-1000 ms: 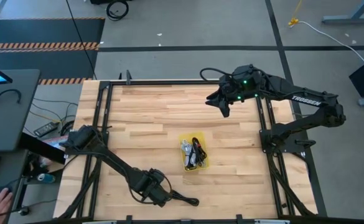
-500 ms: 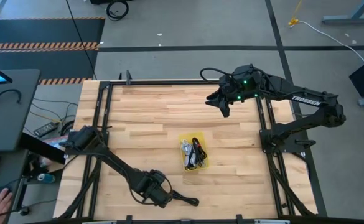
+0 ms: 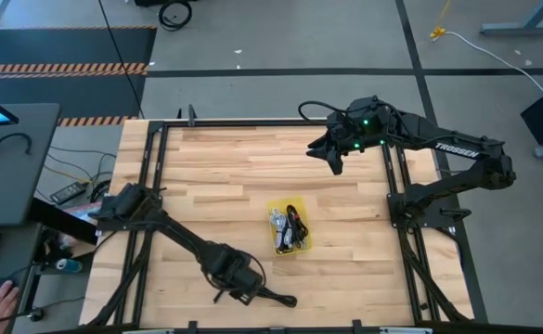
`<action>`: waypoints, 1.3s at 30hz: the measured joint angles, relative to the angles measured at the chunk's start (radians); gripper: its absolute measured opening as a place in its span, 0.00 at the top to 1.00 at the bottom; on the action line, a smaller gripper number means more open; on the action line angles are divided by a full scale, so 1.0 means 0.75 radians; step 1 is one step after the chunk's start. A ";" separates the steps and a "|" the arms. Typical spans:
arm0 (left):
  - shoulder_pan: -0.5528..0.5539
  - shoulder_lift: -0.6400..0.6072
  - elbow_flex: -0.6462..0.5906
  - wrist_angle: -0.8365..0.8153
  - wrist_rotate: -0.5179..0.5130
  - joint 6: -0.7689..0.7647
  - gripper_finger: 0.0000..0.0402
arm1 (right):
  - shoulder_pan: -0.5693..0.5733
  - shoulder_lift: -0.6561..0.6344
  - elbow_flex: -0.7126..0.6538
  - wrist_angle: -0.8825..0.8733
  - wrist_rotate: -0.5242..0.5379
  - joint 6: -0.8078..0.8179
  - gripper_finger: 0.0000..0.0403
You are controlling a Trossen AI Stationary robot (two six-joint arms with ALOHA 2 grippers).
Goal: Pick and place USB-C Cables
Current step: Put the black charger cable into the yellow bin
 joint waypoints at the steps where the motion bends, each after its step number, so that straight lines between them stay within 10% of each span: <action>1: 0.008 -0.001 0.000 0.001 0.027 0.015 0.60 | 0.001 0.000 0.000 0.000 0.000 0.000 0.66; 16: 0.121 -0.002 0.079 -0.111 0.079 0.210 0.60 | 0.000 0.000 -0.001 -0.001 -0.001 -0.007 0.66; 26: 0.092 -0.007 0.406 -0.641 -0.211 0.278 0.60 | 0.001 0.000 -0.001 -0.002 0.000 -0.011 0.66; 39: -0.048 0.000 0.304 -0.596 -0.241 -0.021 0.60 | 0.000 0.000 -0.001 -0.002 0.000 -0.011 0.66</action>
